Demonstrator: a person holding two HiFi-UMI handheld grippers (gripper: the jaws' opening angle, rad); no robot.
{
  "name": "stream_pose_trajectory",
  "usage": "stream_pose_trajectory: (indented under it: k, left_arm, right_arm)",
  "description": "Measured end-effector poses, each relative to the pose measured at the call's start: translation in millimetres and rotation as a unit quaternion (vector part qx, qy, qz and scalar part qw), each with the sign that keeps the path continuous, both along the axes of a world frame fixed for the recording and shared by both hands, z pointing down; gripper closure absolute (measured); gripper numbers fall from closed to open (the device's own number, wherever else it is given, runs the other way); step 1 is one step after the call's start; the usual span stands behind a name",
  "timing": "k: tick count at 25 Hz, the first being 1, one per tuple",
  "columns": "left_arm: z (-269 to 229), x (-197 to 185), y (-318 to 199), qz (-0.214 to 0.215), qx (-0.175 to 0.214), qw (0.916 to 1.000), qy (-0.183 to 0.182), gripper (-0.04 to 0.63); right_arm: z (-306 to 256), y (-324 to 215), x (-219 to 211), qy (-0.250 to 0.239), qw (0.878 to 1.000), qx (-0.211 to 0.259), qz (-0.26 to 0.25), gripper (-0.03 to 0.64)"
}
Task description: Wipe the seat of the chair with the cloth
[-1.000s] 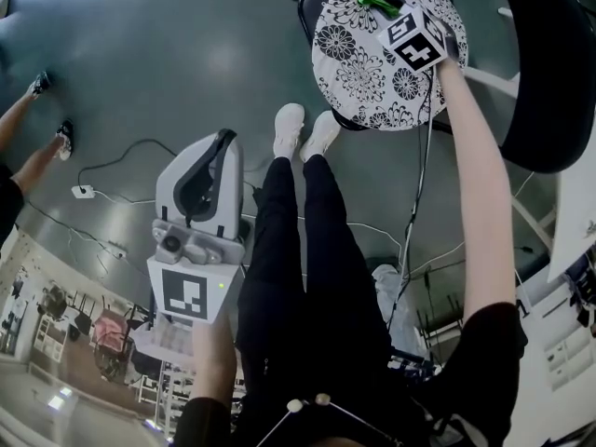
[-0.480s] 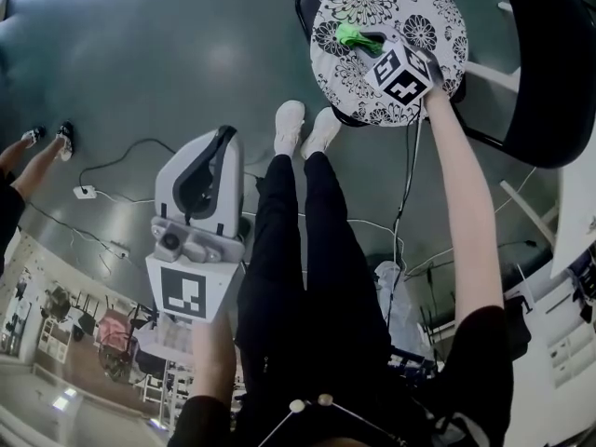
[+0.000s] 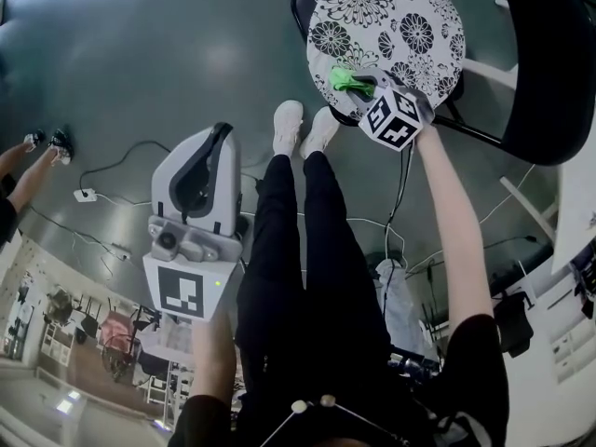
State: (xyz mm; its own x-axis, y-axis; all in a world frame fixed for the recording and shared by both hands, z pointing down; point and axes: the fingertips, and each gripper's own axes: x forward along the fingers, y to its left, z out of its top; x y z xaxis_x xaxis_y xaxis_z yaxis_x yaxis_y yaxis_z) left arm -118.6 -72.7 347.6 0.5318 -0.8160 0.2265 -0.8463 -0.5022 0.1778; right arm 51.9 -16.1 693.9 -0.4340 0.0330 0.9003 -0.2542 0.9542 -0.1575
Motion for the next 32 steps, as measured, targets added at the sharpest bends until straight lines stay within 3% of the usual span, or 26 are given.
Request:
stream_pose_trajectory:
  k: [7, 12, 19, 25, 32]
  left_arm:
    - [-2, 5, -3, 0.0, 0.0, 1.0, 0.007, 0.589]
    - [0, 8, -3, 0.005, -0.001, 1.0, 0.005, 0.589]
    - [-1, 12, -2, 0.007, -0.005, 1.0, 0.004, 0.589]
    - [-1, 15, -1, 0.009, -0.01, 0.9999, 0.0, 0.589]
    - [3, 19, -7, 0.008, -0.011, 0.9999, -0.003, 0.589]
  right_arm:
    - [0, 57, -2, -0.005, 0.999, -0.033, -0.033, 0.532]
    - [-4, 45, -2, -0.014, 0.999, -0.025, -0.018, 0.532]
    - [-17, -33, 14, -0.015, 0.999, 0.024, 0.026, 0.532]
    - [-20, -114, 48, 0.016, 0.995, 0.081, 0.048, 0.532]
    - [-26, -216, 104, 0.049, 0.977, 0.127, 0.164, 0.532]
